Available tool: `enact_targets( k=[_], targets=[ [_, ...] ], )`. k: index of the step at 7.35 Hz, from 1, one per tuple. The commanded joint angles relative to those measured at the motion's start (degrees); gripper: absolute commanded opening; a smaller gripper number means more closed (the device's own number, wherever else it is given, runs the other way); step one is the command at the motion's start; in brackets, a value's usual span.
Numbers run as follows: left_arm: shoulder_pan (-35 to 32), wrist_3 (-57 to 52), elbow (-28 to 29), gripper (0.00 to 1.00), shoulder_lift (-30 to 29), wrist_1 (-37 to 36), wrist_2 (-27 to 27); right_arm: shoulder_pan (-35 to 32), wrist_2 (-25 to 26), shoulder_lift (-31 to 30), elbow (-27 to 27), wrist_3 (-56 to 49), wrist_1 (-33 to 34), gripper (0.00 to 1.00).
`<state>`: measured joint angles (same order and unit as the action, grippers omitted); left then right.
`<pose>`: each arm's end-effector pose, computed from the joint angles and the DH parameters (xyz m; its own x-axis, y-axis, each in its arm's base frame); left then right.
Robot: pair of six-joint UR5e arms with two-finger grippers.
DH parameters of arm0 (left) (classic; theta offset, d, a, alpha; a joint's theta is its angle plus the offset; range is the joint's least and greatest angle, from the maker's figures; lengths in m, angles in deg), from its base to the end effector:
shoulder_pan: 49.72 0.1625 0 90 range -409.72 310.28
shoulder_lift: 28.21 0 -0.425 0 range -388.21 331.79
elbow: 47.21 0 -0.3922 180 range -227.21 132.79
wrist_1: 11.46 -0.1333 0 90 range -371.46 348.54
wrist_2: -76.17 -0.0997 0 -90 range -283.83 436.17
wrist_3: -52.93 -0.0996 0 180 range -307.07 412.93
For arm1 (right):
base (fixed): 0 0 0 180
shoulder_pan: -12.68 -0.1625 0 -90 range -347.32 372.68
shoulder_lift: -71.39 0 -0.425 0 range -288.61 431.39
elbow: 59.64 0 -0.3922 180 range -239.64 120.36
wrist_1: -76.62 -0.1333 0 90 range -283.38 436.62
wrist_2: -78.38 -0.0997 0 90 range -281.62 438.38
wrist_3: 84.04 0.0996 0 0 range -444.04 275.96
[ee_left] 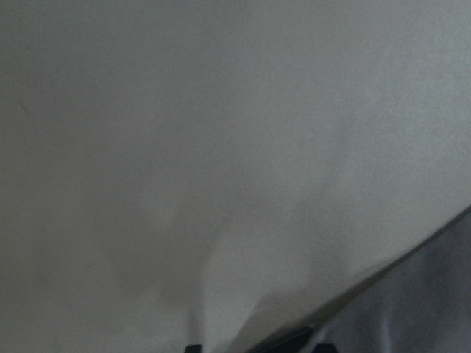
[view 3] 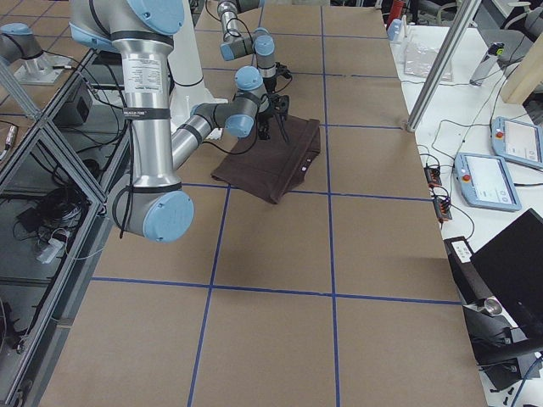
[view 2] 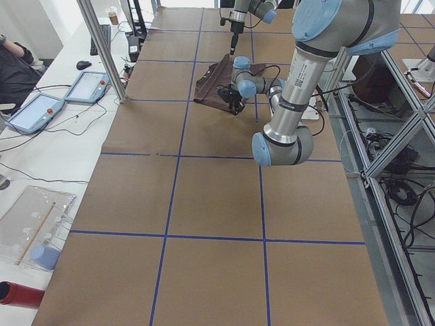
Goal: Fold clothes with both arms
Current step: 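Rotate the folded shirt with both grippers, left gripper lifting its corner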
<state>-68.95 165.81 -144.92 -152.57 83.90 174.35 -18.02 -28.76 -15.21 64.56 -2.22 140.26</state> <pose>0.5944 -0.3335 0.2438 0.5002 -0.5821 -0.6411 0.4576 0.8062 -0.3750 -0.3470 -0.3269 0.2997 0.4107 0.0857 0.9078 -0.2038 0.9790 -0.0002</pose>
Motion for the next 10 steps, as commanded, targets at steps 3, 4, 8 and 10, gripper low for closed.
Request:
enact_targets(
  k=[3, 4, 8, 10],
  targets=[
    [0.2, -0.1, -0.1, 0.0, 0.0, 0.0, 0.0, -0.3, 0.0, -0.1, 0.0, 0.0, 0.0, 1.0],
    [0.2, -0.5, -0.4, 0.0, -0.1, -0.1, 0.1, -0.5, 0.0, -0.1, 0.0, 0.0, 0.0, 1.0],
    [-5.5, -2.6, 0.0, 0.0, -0.1, -0.5, -0.1, -0.9, -0.1, -0.3, 0.0, 0.0, 0.0, 1.0],
    [-11.6, -8.5, 2.4, 0.0, -0.2, -0.4, -0.1, -0.9, 0.0, -0.4, -0.1, 0.0, 0.0, 1.0]
  ],
)
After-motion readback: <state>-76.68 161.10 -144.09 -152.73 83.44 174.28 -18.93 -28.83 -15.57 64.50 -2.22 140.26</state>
